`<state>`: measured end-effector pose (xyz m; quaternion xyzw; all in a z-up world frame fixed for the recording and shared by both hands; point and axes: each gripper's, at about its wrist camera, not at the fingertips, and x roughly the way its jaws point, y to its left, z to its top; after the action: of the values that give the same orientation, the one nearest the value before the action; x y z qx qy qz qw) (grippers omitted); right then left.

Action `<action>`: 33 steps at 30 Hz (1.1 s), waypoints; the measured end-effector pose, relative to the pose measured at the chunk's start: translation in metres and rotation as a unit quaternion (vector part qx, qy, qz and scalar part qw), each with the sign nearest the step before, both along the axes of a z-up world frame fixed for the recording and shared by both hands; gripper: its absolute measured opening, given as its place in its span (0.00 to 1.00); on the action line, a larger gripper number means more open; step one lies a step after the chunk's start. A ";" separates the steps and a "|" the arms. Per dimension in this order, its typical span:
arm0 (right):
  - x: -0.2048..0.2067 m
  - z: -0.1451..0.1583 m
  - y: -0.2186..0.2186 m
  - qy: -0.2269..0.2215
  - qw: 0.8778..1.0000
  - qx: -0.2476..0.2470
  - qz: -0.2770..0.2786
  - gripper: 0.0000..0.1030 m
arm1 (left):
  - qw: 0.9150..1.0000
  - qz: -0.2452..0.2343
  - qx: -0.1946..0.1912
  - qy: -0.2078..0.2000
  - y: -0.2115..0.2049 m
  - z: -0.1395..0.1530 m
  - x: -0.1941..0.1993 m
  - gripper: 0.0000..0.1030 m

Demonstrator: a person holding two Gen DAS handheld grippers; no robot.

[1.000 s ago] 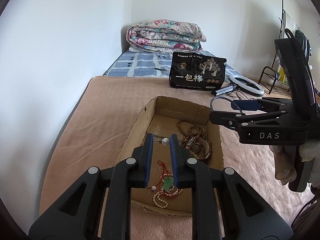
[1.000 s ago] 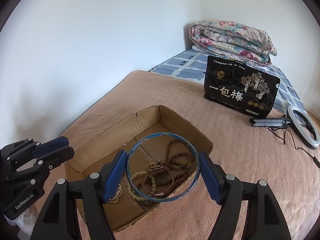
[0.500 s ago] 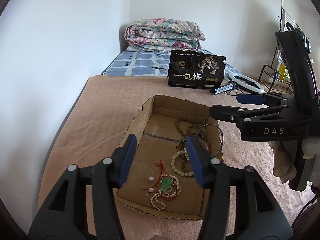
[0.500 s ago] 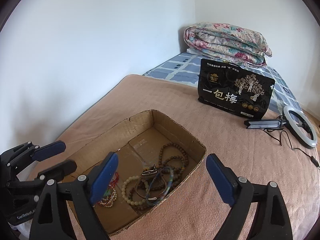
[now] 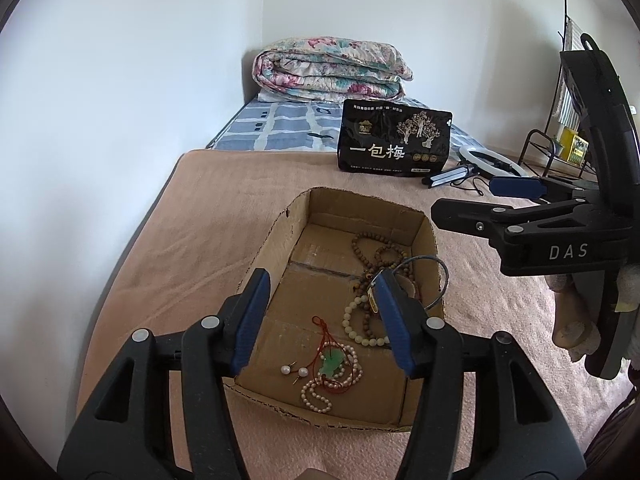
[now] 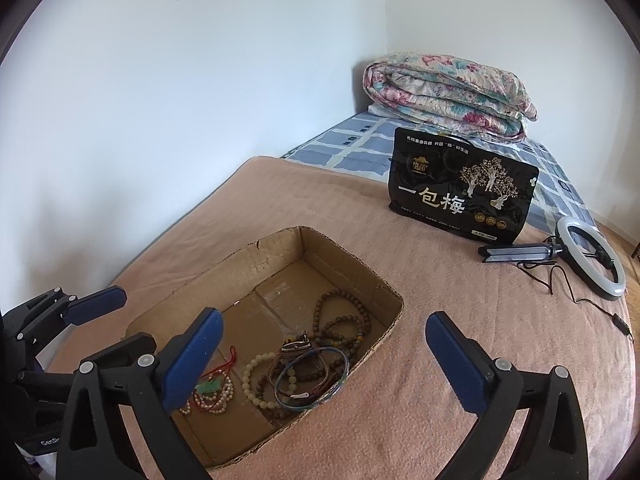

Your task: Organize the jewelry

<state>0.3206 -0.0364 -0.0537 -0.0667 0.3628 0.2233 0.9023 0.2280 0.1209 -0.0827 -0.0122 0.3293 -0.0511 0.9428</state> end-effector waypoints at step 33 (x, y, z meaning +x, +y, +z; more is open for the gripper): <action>-0.099 0.063 -0.073 -0.066 0.998 -0.001 -0.017 1.00 | 0.997 0.003 0.008 -0.074 -0.042 0.085 -0.098 0.66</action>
<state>0.2216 -0.1089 0.0091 -0.0757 0.3034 0.2026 0.9280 0.1296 0.0792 0.0023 -0.0019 0.2591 -0.0467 0.9647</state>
